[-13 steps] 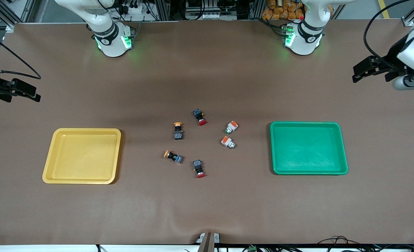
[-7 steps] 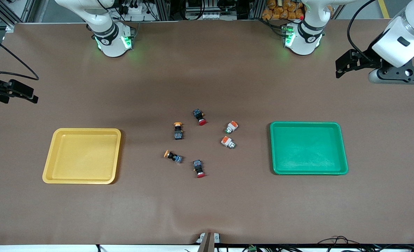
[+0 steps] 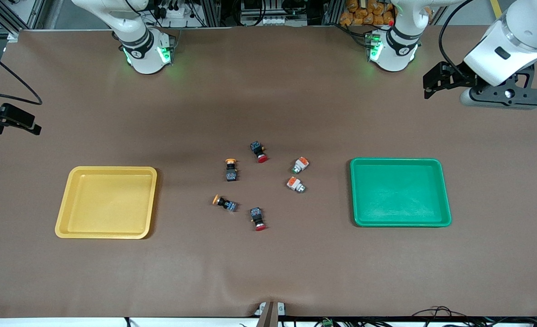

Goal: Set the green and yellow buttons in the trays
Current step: 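Move the left gripper toward the green buttons while the right gripper reaches the yellow buttons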

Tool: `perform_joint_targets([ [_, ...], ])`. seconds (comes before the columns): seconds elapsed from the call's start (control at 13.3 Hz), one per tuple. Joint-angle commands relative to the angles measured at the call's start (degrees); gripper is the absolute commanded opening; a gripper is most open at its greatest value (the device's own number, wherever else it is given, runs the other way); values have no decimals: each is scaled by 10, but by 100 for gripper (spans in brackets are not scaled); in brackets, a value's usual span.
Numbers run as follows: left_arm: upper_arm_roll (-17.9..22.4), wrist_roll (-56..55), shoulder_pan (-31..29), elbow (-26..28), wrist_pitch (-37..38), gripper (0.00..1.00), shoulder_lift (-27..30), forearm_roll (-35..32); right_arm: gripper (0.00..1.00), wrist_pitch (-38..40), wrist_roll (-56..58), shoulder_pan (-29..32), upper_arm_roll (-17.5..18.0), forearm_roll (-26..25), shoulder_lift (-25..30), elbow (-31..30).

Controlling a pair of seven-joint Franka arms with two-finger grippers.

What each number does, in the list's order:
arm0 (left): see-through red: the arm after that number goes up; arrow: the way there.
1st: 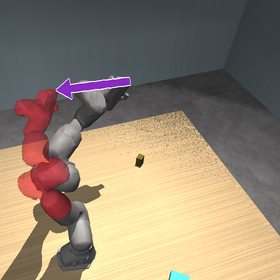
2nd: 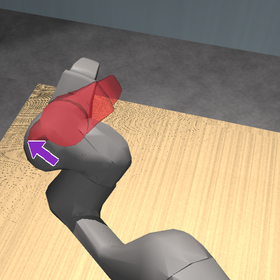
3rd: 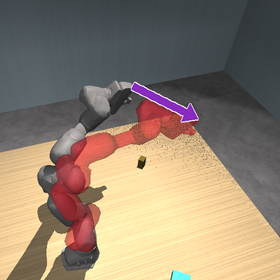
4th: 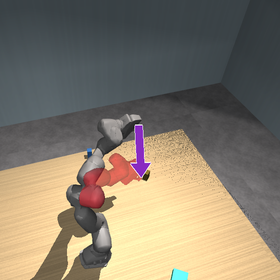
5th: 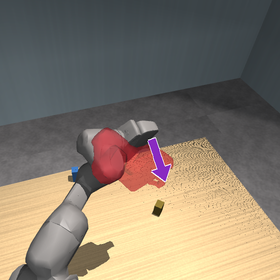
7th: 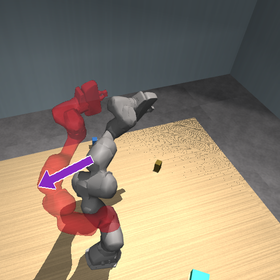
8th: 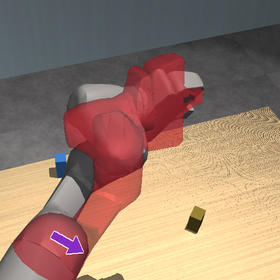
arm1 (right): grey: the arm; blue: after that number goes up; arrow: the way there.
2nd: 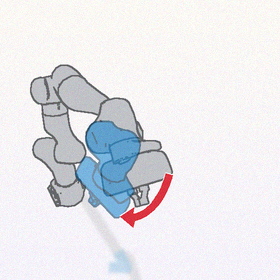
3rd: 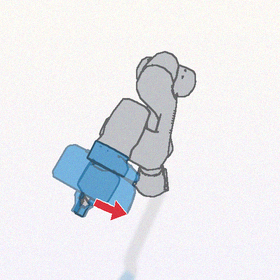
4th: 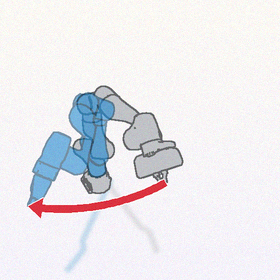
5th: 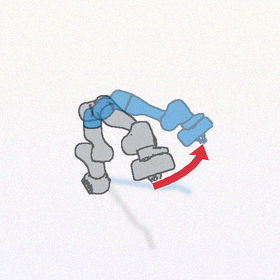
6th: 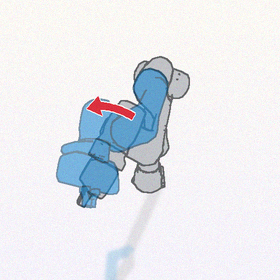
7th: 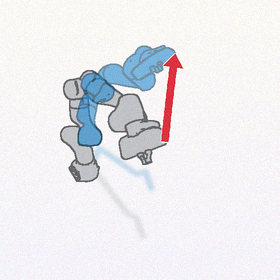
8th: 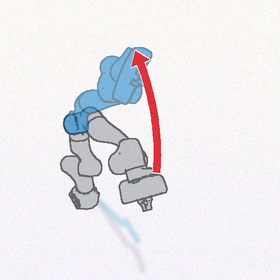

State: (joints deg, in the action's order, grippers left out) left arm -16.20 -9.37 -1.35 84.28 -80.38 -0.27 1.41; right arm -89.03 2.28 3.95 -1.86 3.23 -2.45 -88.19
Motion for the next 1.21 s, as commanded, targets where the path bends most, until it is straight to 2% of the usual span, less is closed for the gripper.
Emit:
perform_joint_targets([
  [0.0, -11, -6, -1, -1, 18, 100, 0, 5, 100, 4, -3, 5, 7, -6, -7, 11],
  [0.23, -33, -6, -2, 22, 15, 100, 0, 4, 100, 3, -3, 4, 8, 1, -7, 12],
  [0.45, -57, -6, -1, 84, -35, 100, -1, 5, 100, 3, -3, -11, 11, -1, -26, 12],
  [0.6, -66, -18, -1, 119, -69, 100, -2, 6, 100, -25, -3, -32, 12, 2, -37, 14],
  [0.75, -67, -26, 2, 142, -90, 100, -5, 7, 100, -47, -3, -80, 10, -9, -81, 15],
  [0.9, -69, -32, 11, 157, -112, 100, -10, 4, 100, -86, 4, -85, 11, 0, -103, 11],
  [1.13, -84, -35, 11, 212, -179, 100, -10, 4, 100, -93, -3, -115, 12, 7, -155, 14],
])
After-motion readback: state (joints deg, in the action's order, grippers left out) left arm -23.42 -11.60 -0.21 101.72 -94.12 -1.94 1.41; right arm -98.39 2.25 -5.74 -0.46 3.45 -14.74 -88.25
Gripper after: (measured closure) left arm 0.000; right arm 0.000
